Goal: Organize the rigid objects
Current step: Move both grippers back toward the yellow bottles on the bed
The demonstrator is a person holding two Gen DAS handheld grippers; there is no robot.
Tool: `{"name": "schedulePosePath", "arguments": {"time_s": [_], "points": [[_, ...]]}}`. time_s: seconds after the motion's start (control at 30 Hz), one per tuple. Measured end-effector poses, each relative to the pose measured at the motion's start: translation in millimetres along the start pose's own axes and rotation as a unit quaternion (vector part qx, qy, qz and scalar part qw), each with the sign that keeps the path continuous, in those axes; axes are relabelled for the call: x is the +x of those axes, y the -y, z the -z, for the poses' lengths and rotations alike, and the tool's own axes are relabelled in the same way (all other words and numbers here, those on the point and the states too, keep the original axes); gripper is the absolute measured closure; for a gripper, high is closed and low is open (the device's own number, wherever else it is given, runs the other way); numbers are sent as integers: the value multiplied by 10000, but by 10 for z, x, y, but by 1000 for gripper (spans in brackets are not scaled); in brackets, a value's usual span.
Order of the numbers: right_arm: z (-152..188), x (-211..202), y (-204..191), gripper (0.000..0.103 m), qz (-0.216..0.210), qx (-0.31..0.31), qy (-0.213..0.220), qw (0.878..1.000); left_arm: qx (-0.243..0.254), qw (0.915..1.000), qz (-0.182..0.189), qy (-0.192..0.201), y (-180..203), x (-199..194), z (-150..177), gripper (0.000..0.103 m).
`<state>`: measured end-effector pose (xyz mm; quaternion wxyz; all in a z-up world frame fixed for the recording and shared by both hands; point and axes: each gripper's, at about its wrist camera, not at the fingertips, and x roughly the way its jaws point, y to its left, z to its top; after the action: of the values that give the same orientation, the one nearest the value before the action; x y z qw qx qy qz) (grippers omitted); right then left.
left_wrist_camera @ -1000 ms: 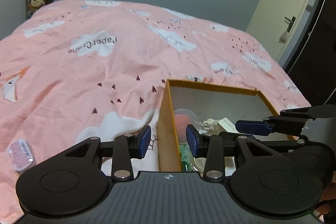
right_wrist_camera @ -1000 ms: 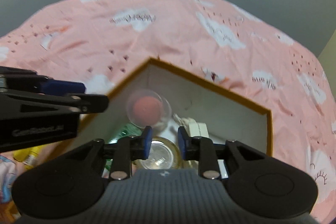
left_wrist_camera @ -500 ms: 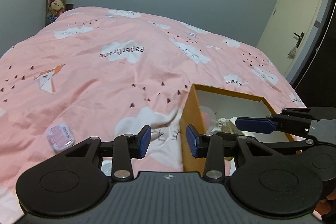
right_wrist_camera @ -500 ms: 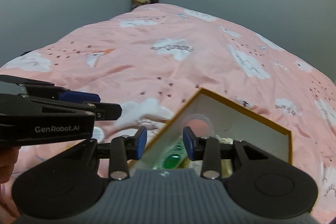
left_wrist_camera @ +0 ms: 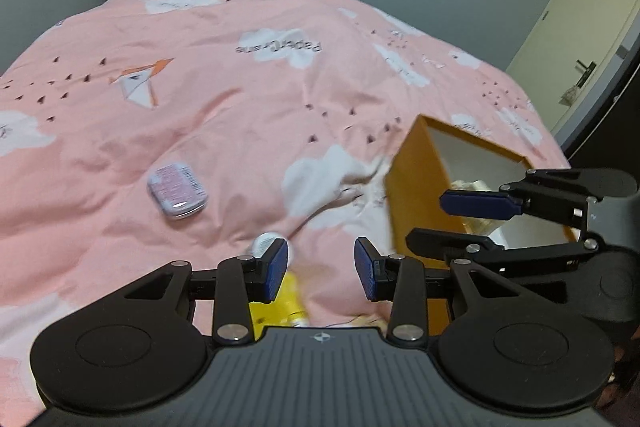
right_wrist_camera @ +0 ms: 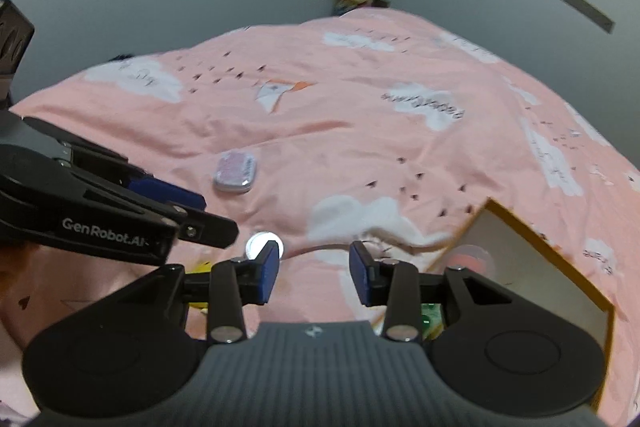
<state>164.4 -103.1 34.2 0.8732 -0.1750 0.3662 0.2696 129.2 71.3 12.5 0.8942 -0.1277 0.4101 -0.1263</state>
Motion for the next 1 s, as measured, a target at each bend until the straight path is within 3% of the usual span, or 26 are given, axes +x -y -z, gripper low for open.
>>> {"name": "schedulePosePath", "arguments": {"time_s": [0.27, 0.43, 0.53, 0.7, 1.0], "points": [[-36, 355, -125, 62, -294, -591, -699, 9954, -360, 9986, 25, -388, -341, 135, 113, 58], [-42, 523, -234, 62, -472, -722, -948, 9918, -683, 9952, -36, -696, -405, 314, 268, 50], [-14, 618, -312, 64, -458, -698, -1081, 9906, -805, 9935, -265, -765, -426, 429, 370, 50], [69, 758, -363, 65, -280, -919, -1232, 9877, -564, 9956, -267, -692, -363, 545, 482, 48], [83, 765, -214, 63, -163, -712, -1267, 9892, 254, 9947, -709, -697, -159, 753, 613, 38]]}}
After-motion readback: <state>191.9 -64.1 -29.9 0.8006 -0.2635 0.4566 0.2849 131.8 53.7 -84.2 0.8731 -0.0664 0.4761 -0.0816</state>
